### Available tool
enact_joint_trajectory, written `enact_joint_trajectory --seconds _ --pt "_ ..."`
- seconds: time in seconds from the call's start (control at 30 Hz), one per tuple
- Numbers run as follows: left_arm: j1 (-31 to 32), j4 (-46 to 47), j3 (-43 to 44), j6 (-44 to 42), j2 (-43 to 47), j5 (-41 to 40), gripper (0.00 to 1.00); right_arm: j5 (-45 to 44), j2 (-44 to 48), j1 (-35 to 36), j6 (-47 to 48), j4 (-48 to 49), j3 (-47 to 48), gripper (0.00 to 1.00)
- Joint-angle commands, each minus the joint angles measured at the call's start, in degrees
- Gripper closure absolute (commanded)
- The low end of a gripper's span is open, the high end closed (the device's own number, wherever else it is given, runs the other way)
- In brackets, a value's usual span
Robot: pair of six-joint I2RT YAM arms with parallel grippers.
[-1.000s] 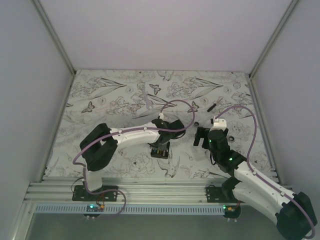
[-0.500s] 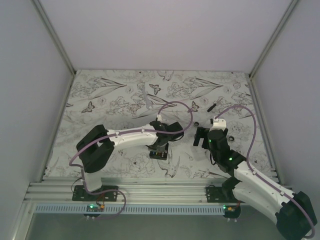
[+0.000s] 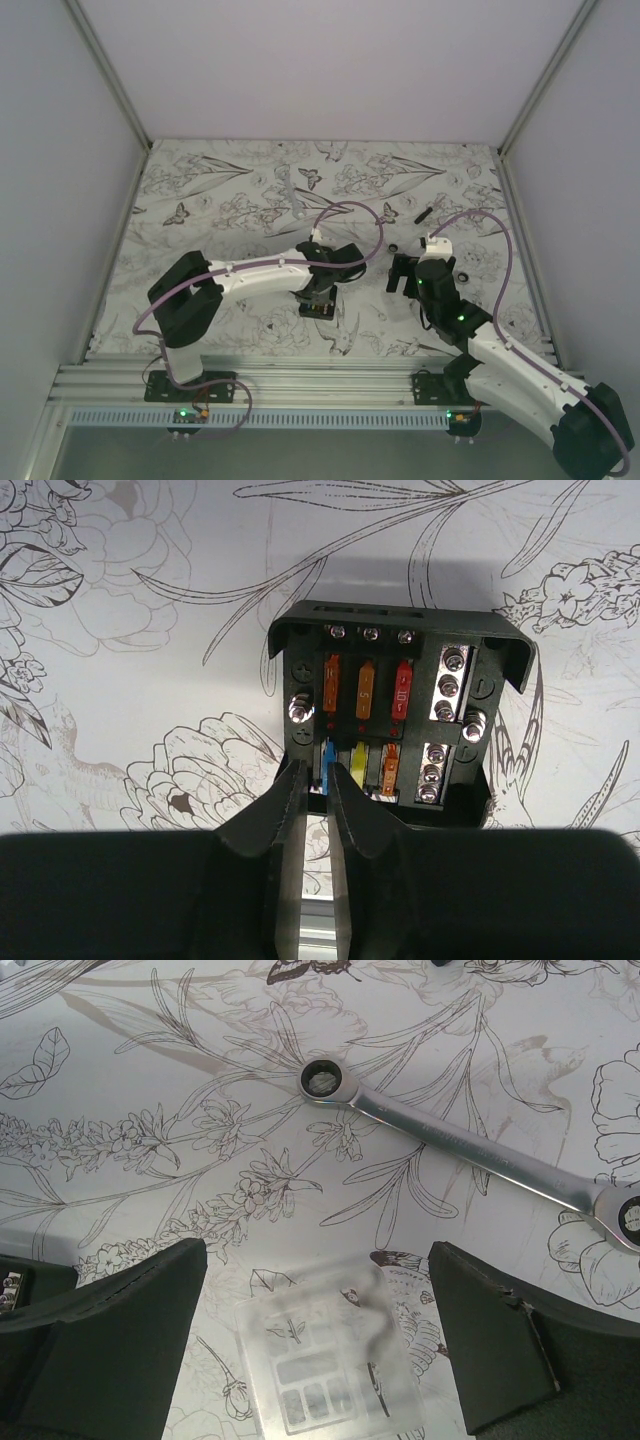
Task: Snap on the fuse box
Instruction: Install the fuse at the fuse box base.
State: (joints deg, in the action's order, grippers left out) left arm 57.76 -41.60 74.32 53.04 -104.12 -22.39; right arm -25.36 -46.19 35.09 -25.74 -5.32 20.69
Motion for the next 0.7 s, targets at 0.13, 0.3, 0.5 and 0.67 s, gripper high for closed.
enact_joint_trajectory --seconds 0.13,0.3,0.5,0.67 --pt "0.3 -1.9 -1.2 0.5 2.4 0.2 0.82 -0.1 0.1 -0.3 0.5 2.0 1.5 0.00" --pt "-0.3 -1.6 -1.3 0.5 2.5 1.5 0.82 0.0 0.1 -0.3 0.5 1.9 1.5 0.00" --pt "-1.0 -0.5 -1.5 0.2 2.2 3.6 0.84 0.0 0.3 -0.3 0.4 1.9 1.5 0.00" --pt "-1.7 0.3 -2.2 0.3 1.4 5.3 0.88 0.2 0.3 -0.3 0.4 1.9 1.5 0.00"
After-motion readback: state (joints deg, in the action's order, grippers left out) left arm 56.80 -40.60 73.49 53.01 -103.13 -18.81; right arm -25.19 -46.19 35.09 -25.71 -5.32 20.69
